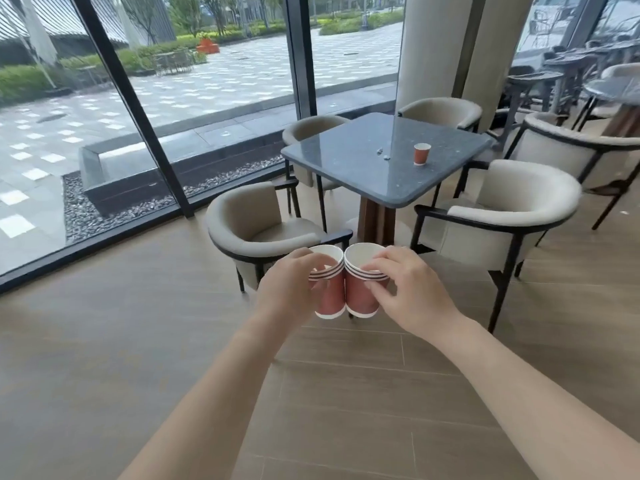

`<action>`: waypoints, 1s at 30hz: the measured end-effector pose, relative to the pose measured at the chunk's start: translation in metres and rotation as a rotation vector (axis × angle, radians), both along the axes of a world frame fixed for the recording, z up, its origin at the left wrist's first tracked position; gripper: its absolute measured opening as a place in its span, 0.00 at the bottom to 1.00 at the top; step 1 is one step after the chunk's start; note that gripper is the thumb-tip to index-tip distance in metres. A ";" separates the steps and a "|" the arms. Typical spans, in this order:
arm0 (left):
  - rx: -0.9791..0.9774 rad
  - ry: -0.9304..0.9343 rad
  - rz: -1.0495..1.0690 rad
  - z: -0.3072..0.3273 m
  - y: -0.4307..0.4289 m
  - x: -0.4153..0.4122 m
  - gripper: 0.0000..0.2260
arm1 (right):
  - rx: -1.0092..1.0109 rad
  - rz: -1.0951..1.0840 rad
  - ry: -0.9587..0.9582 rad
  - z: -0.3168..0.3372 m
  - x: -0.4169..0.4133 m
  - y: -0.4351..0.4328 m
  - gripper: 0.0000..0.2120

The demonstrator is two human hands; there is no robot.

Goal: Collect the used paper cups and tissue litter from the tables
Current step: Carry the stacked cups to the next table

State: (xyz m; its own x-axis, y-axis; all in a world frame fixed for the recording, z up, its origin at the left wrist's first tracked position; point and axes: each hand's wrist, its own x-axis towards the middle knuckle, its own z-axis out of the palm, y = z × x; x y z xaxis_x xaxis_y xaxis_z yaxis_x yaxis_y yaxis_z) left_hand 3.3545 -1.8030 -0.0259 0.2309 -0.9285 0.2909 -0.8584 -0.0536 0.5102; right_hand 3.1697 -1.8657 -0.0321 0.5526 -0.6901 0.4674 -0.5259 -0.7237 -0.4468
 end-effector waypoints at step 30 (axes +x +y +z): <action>0.118 0.016 -0.241 -0.061 -0.307 -0.110 0.14 | 0.190 -0.278 0.029 -0.057 -0.120 -0.265 0.08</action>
State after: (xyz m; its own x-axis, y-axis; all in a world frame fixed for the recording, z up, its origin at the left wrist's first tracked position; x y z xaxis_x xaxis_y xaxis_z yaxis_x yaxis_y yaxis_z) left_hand 3.2440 -2.1102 -0.0869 0.0028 -0.9845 0.1752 -0.8457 0.0912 0.5257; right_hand 3.0498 -2.1304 -0.0886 0.3423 -0.8894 0.3030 -0.7058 -0.4563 -0.5419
